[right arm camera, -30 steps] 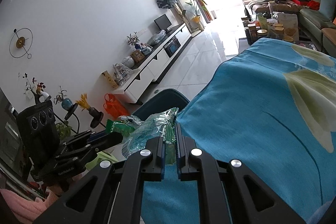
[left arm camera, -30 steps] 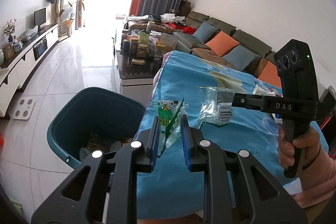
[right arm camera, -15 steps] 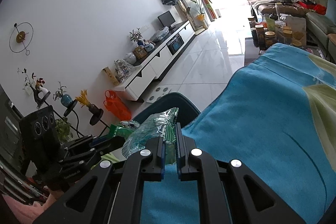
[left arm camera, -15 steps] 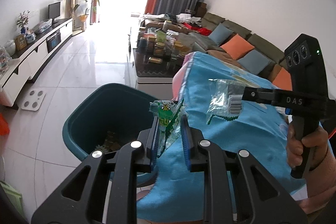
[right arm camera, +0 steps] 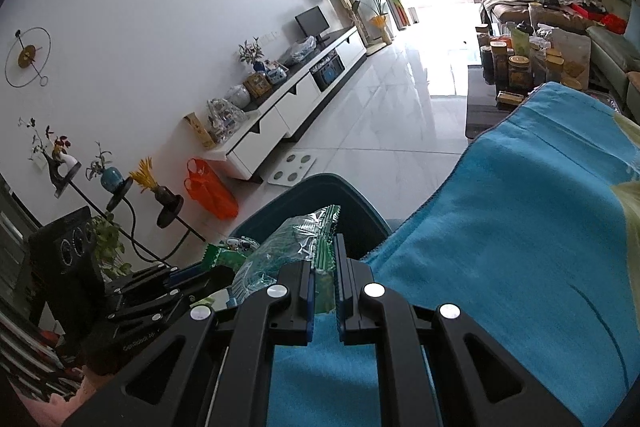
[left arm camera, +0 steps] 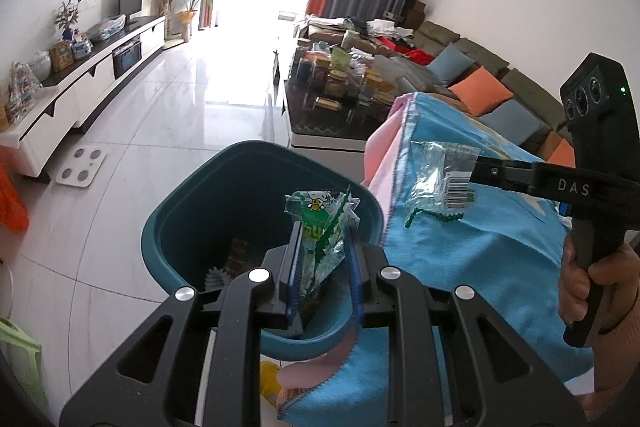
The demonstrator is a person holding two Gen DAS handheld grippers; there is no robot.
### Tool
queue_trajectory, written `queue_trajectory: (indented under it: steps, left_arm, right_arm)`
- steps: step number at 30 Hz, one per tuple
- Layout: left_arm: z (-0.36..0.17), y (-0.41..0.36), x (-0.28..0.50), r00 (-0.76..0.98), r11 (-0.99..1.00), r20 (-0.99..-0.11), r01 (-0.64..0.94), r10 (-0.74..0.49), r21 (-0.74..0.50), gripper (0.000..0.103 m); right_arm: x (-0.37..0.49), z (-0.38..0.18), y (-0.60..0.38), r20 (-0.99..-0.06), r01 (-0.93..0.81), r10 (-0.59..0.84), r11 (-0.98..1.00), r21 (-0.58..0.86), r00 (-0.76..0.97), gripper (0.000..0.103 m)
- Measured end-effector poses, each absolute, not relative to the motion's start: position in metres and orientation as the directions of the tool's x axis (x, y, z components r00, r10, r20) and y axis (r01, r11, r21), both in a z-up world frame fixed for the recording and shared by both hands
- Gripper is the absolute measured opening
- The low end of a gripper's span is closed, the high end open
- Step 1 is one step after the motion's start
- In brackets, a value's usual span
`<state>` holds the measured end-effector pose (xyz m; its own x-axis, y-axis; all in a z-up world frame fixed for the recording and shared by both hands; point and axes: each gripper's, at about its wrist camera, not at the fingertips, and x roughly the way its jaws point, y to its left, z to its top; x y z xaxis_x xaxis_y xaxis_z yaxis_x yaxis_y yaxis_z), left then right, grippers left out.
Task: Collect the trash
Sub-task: 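Open both tools to drop the plastic bags into the bin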
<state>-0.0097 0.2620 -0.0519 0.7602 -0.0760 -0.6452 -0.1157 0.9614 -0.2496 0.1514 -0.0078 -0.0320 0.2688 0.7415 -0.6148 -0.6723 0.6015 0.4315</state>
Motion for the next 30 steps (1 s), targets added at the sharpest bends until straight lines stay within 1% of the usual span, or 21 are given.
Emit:
queue_trajectory:
  steps: [11, 15, 21, 24, 25, 29, 30]
  left_arm:
    - [-0.074, 0.279, 0.006, 0.728, 0.951, -0.685, -0.181, -0.041, -0.249, 0.020]
    - [-0.080, 0.285, 0.012, 0.714, 0.948, -0.699, -0.198, -0.033, -0.248, 0.020]
    - [-0.093, 0.293, 0.024, 0.691, 0.941, -0.723, -0.225, -0.029, -0.253, 0.021]
    - [-0.098, 0.294, 0.027, 0.681, 0.938, -0.731, -0.232, -0.033, -0.259, 0.023]
    - [-0.100, 0.295, 0.029, 0.678, 0.936, -0.734, -0.233, -0.037, -0.263, 0.024]
    - [-0.107, 0.295, 0.034, 0.668, 0.934, -0.743, -0.243, -0.035, -0.262, 0.026]
    - [-0.108, 0.296, 0.036, 0.667, 0.934, -0.744, -0.243, -0.035, -0.262, 0.027]
  right_arm:
    - [0.156, -0.043, 0.032, -0.677, -0.686, 0.690, 0.624, 0.375, 0.257, 0.007]
    - [0.158, -0.052, 0.047, -0.711, -0.684, 0.660, 0.636, 0.358, 0.243, 0.009]
    - [0.161, -0.056, 0.058, -0.731, -0.684, 0.639, 0.645, 0.340, 0.239, 0.010]
    - [0.162, -0.056, 0.062, -0.736, -0.683, 0.635, 0.647, 0.340, 0.234, 0.011]
    - [0.163, -0.057, 0.064, -0.739, -0.682, 0.631, 0.649, 0.337, 0.235, 0.012]
    - [0.164, -0.056, 0.065, -0.741, -0.680, 0.629, 0.651, 0.337, 0.235, 0.025]
    - [0.164, -0.056, 0.065, -0.740, -0.680, 0.629, 0.652, 0.337, 0.236, 0.025]
